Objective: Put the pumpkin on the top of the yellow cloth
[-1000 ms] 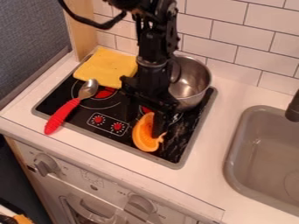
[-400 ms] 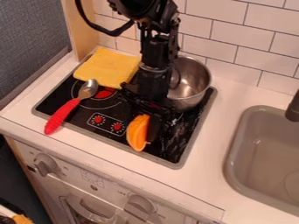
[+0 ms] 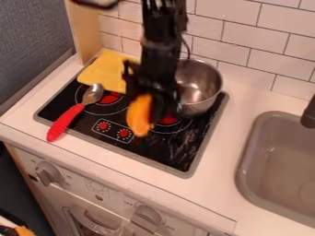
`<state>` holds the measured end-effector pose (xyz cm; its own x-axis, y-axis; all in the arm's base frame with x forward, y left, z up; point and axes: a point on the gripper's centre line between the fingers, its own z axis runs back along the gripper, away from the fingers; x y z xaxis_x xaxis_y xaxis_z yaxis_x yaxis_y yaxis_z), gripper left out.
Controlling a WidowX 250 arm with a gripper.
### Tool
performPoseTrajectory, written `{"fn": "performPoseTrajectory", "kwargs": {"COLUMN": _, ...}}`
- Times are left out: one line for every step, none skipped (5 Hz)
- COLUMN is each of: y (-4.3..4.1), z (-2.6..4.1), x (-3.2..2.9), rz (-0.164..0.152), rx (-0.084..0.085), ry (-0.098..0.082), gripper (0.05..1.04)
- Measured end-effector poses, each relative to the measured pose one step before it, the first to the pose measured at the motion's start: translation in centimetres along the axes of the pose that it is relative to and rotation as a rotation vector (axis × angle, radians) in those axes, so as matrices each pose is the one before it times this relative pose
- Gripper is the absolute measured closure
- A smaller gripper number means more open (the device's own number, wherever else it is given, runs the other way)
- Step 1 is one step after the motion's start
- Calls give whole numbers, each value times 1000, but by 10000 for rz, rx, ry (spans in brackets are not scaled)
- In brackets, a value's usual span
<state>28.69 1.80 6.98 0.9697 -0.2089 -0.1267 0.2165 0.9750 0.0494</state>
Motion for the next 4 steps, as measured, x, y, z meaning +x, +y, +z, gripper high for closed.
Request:
{"fn": "performPoseTrajectory", "kwargs": {"y": 2276, "z": 3712, "x": 424, "rz": 1036, "rx": 251, "ry": -482, "gripper": 468}}
{"fn": "performPoseTrajectory", "kwargs": {"y": 4794, "z": 753, "x": 3224, "rz": 1749, "rx": 59, "ry": -509, "gripper": 468}}
{"fn": "performPoseTrajectory", "kwargs": {"y": 3089, "z": -2399, "x": 3009, "rz": 959, "rx": 142, "ry": -53, "gripper": 468}}
{"fn": "performPoseTrajectory", "kwargs": {"y": 1981, "z": -1722, "x": 1949, "rz": 636, "rx": 283, "ry": -230, "gripper": 468}}
